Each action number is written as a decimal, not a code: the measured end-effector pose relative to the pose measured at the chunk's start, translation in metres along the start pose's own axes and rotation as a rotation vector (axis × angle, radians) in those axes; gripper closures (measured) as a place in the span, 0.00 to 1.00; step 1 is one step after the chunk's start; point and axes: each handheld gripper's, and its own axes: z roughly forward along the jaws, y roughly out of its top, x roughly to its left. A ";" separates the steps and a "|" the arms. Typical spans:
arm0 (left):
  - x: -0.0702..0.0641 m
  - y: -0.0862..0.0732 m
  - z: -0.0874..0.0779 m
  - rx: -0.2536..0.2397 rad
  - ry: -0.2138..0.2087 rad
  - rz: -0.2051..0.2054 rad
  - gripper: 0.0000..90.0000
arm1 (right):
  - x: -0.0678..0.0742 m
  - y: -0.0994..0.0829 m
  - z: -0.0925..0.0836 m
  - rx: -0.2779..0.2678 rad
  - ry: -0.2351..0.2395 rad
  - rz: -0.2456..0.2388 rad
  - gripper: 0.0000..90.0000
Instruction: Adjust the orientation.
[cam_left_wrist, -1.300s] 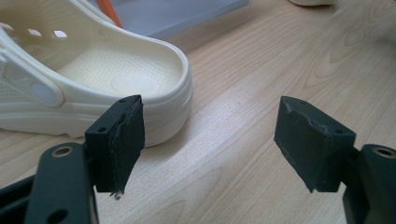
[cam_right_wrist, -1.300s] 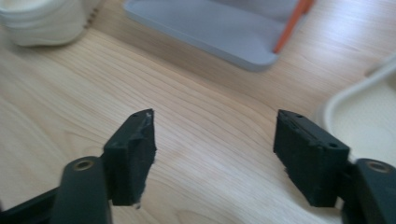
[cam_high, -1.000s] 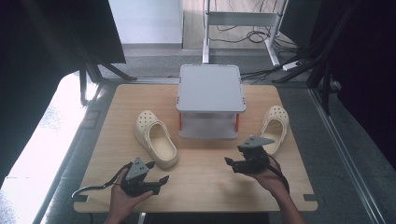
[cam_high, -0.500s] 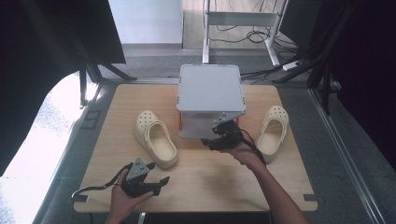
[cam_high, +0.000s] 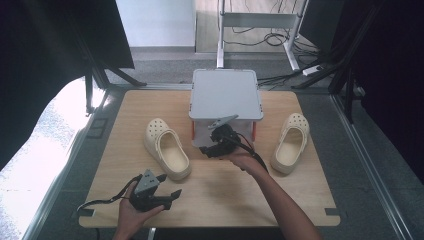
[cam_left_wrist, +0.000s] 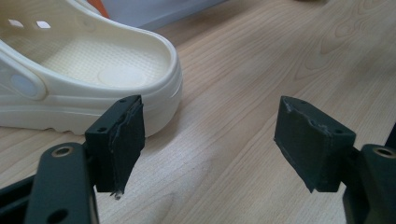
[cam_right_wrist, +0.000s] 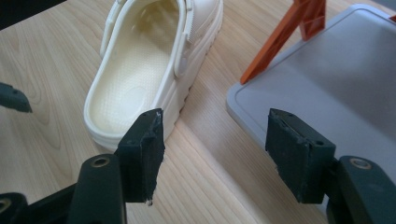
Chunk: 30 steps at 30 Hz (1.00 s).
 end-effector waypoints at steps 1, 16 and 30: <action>0.000 0.000 0.000 0.001 -0.001 0.000 0.28 | 0.001 0.002 0.002 0.003 -0.001 -0.004 0.41; 0.000 0.000 -0.002 -0.009 -0.004 -0.001 0.28 | 0.010 0.020 0.028 0.029 0.018 -0.012 0.44; 0.001 0.001 -0.004 -0.012 -0.008 0.002 0.28 | 0.023 0.035 0.046 0.047 0.050 -0.036 0.45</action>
